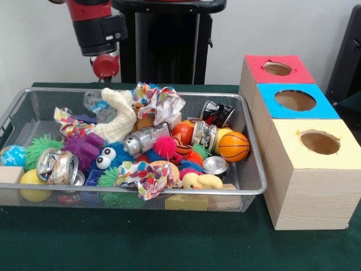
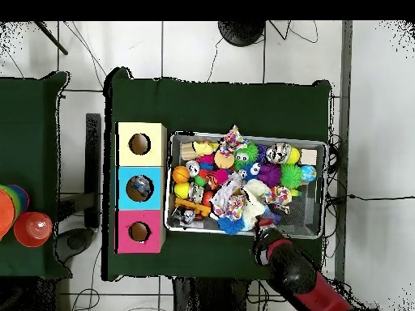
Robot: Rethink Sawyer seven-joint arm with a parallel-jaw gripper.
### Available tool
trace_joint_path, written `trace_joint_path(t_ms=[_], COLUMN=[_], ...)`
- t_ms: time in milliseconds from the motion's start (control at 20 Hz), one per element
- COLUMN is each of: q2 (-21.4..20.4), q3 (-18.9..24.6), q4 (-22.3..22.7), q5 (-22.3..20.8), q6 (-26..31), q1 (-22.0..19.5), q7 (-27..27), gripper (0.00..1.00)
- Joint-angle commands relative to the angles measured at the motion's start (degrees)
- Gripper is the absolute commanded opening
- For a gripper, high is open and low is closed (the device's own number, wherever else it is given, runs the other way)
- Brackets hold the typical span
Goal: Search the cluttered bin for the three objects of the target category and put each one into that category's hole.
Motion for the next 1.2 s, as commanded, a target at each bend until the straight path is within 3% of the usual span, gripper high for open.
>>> trace_joint_path(t_ms=[50,200,350,550,800,1000,1200], q2=[-1.92,-3.43,-1.56,2.54,0.76,-0.06,-5.66], q3=[3.66,2.65,2.09,-2.97,-9.52,-10.59,-13.62], q4=[4.27,4.16,1.37,-4.63,-5.03,-4.94,-2.69], q5=[-2.27,-2.79,-5.84,-8.97,-5.36,-3.82,-1.36], q6=[-5.80,-5.58,-8.16,-13.30,-13.73,-12.30,-7.99], q1=[1.43,1.22,0.77,5.24,12.18,13.91,17.19], q7=[11.27,9.80,7.12,4.14,4.85,5.65,5.94], gripper=[1.00,1.00,1.00,1.00,1.00,1.00,1.00])
